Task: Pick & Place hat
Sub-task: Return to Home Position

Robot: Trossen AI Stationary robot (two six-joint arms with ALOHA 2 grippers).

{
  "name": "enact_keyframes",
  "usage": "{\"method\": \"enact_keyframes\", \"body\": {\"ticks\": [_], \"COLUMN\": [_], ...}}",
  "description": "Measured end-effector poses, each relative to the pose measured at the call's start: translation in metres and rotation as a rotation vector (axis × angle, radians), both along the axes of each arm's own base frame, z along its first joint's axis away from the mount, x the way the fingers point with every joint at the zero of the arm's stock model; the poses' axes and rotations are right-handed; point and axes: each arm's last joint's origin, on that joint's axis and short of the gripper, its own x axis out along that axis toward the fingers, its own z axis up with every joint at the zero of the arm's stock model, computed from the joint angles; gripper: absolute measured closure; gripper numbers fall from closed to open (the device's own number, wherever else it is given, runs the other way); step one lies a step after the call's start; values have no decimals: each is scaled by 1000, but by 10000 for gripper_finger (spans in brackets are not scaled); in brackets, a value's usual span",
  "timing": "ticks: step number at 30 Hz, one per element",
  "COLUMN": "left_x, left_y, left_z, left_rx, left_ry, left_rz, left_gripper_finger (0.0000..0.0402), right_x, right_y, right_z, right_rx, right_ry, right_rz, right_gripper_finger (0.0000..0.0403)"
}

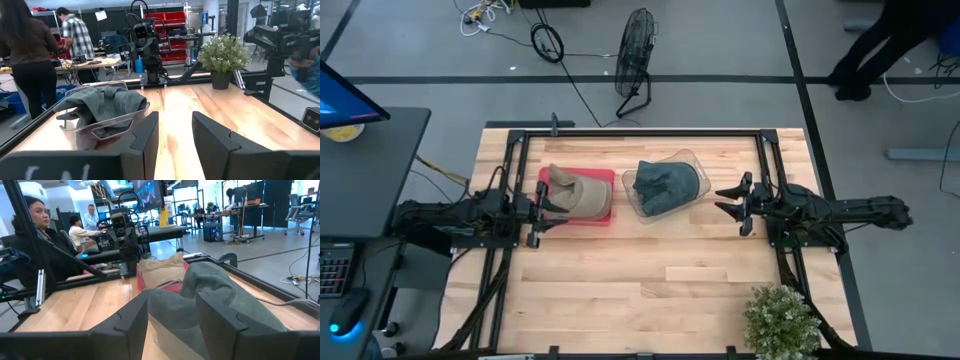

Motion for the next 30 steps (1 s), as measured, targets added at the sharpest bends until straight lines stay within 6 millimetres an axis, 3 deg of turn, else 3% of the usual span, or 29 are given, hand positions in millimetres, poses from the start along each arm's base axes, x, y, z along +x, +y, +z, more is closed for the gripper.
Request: {"method": "enact_keyframes", "body": {"ticks": [10,30], "left_x": [0,0], "left_y": [0,0], "left_z": [0,0], "left_rx": [0,-1], "left_ry": [0,0], "left_rz": [0,0], "left_gripper_finger": [280,280], "right_x": [-5,-6], "right_y": [0,0], "right_z": [-11,-10], "right_rx": [45,-8], "right_ry": [101,103], "right_rz": [-1,-10], "right_gripper_finger": [234,234]}}
